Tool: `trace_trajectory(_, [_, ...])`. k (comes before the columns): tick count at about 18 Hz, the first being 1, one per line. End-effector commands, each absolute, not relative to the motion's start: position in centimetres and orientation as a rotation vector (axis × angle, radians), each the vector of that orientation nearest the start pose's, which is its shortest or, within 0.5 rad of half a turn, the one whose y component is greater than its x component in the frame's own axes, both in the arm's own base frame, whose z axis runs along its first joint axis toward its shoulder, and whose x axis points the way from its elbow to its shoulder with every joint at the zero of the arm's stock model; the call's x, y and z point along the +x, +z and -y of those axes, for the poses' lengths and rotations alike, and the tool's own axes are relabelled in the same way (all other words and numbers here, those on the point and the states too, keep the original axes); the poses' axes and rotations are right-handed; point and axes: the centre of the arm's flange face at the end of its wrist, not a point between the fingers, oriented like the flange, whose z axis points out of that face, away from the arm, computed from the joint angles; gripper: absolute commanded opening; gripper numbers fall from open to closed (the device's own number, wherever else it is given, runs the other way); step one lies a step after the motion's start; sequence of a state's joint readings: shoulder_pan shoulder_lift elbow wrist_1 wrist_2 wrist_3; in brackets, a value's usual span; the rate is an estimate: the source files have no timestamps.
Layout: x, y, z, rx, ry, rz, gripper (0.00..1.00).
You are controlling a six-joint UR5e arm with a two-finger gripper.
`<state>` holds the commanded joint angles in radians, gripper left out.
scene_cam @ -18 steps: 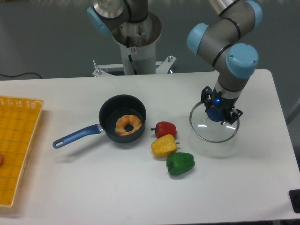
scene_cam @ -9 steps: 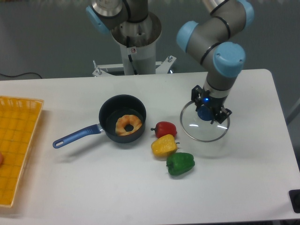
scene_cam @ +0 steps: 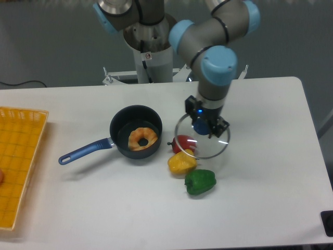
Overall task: Close the pot lid
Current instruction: 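Carry the held glass lid with the gripper over the blue saucepan, then lower the glass lid onto the saucepan rim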
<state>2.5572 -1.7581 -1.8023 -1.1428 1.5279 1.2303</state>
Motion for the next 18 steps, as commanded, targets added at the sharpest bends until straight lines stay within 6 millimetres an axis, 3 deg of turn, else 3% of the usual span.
trace_trajectory(8, [-31.7, 33.0, -42.9, -3.077, -0.005, -0.33, 0.6])
trace_trajectory(10, [-29.3, 32.9, -43.9, -3.083, -0.008, -0.326, 0.6])
trace_trajectory(14, [-27.8, 33.3, -44.7, -3.083, 0.004, -0.314, 0.6])
trace_trajectory(18, [-26.5, 32.7, -43.8, -3.092, -0.015, -0.322, 0.6])
